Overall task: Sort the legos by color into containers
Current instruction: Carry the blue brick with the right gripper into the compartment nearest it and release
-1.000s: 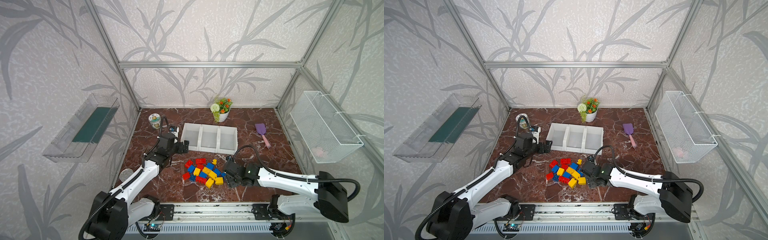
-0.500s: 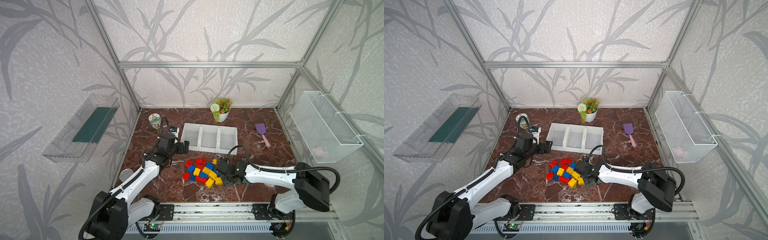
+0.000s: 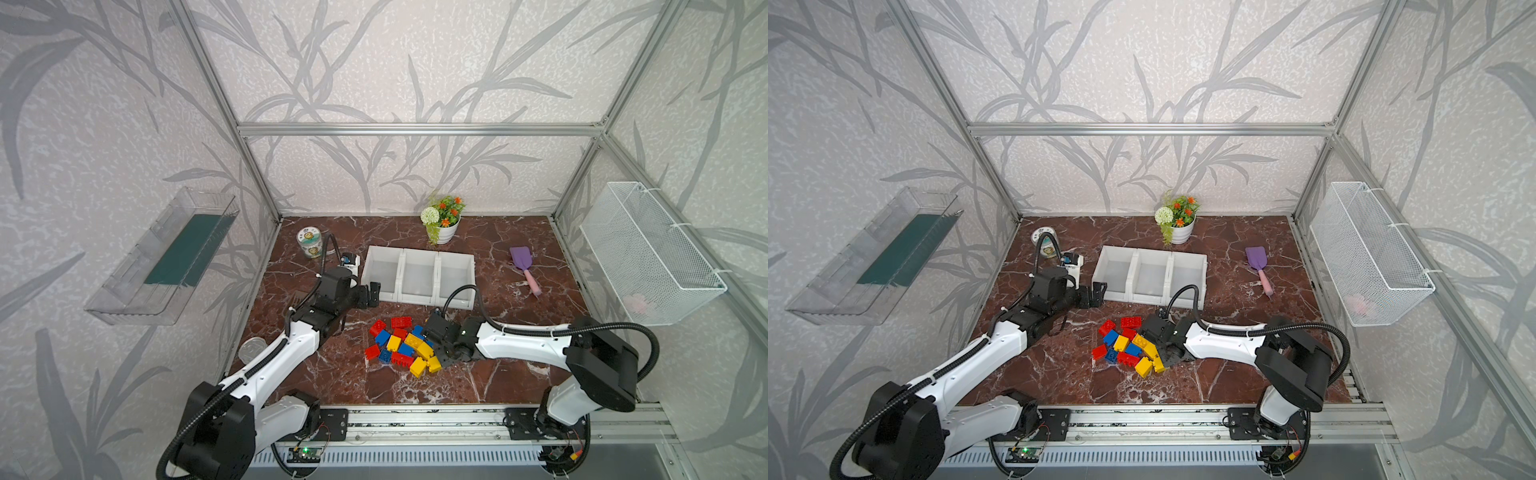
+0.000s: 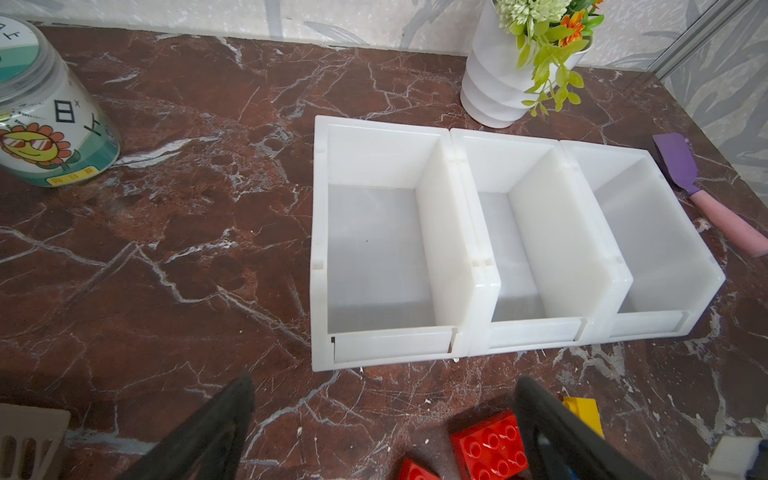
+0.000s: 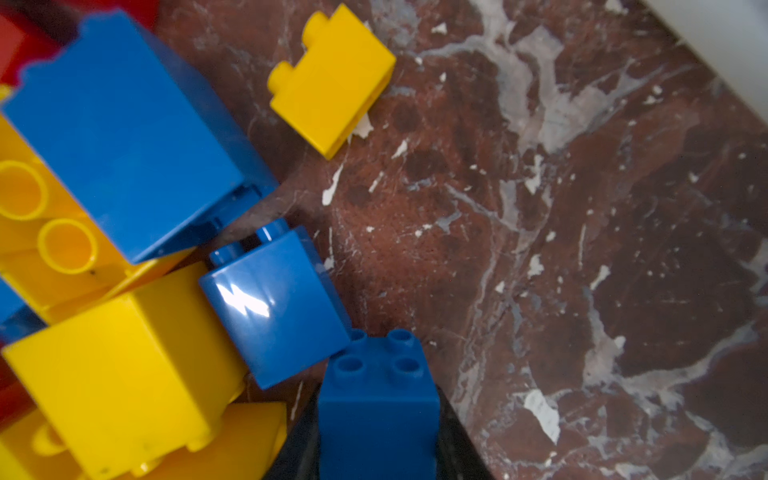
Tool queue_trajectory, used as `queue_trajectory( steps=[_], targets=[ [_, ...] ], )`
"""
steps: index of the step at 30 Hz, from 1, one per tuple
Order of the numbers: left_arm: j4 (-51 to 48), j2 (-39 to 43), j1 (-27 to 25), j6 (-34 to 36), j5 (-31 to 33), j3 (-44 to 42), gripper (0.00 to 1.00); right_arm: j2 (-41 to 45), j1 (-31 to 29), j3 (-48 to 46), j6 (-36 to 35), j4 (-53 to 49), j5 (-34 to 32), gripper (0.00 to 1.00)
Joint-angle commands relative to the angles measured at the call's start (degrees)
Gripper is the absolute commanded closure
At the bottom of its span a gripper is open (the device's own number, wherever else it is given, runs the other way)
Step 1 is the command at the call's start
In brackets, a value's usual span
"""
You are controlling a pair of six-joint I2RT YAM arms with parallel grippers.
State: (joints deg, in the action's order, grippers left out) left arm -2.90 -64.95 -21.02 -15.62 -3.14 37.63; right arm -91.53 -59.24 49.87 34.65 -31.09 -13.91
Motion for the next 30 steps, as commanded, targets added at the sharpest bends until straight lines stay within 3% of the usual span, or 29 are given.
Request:
queue_trajectory(
  steps=[1,5,9,16,30],
  targets=[
    [0.9,0.0,-0.3,-1.5,-0.5,-0.3,0.01,3.8,0.3,0.8,-1.0,-2.7,-0.8,0.68],
    [1.0,-0.4,-0.3,-2.1,-1.4,0.1,0.01,8.7,5.7,4.5,-6.0,-5.9,-1.5,0.69],
    [0.6,-0.5,-0.3,-2.6,-1.9,0.2,0.01,11.6,12.5,7.6,-12.5,-2.4,-1.4,0.69],
    [-1.2,0.7,-0.5,-3.1,-2.4,0.7,0.01,5.5,23.4,16.4,-18.3,-0.5,3.3,0.71],
    [-0.9,1.9,-3.2,-4.1,-2.7,-0.6,0.01,-8.8,26.8,26.8,-19.1,-2.8,5.5,0.71]
  ],
)
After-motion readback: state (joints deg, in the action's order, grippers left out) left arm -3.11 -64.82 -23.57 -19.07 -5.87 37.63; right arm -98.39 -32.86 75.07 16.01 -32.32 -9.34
